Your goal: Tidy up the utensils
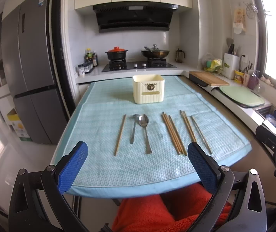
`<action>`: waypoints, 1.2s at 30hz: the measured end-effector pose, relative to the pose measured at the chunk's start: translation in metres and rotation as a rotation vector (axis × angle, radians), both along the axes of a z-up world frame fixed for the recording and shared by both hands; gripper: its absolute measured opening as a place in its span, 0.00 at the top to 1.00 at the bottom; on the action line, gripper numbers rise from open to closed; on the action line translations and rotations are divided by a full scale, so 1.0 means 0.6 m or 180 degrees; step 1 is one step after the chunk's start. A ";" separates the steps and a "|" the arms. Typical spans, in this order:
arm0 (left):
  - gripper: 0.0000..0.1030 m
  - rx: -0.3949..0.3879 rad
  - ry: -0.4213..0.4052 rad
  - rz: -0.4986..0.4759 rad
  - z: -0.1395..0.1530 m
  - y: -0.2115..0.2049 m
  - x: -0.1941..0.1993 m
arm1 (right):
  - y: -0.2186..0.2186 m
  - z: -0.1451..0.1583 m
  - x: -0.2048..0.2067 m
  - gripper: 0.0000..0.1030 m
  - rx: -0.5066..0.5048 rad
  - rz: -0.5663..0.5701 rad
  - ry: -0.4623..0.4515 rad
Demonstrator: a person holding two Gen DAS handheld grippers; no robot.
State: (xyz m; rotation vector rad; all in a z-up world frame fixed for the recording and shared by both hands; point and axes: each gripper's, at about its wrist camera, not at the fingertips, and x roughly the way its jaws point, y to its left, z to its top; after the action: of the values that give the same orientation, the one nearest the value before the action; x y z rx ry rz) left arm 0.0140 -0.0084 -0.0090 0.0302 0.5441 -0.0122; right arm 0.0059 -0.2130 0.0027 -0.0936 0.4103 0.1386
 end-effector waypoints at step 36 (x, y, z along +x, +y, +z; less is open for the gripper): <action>0.00 -0.0107 0.0056 -0.0067 -0.010 0.012 0.030 | 0.011 0.000 0.028 0.00 -0.0053 -0.0011 0.0144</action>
State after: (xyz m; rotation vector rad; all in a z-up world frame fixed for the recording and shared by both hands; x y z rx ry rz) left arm 0.0320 -0.0009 -0.0150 0.0031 0.5610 -0.0422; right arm 0.0228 -0.2063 0.0029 -0.1063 0.4569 0.1339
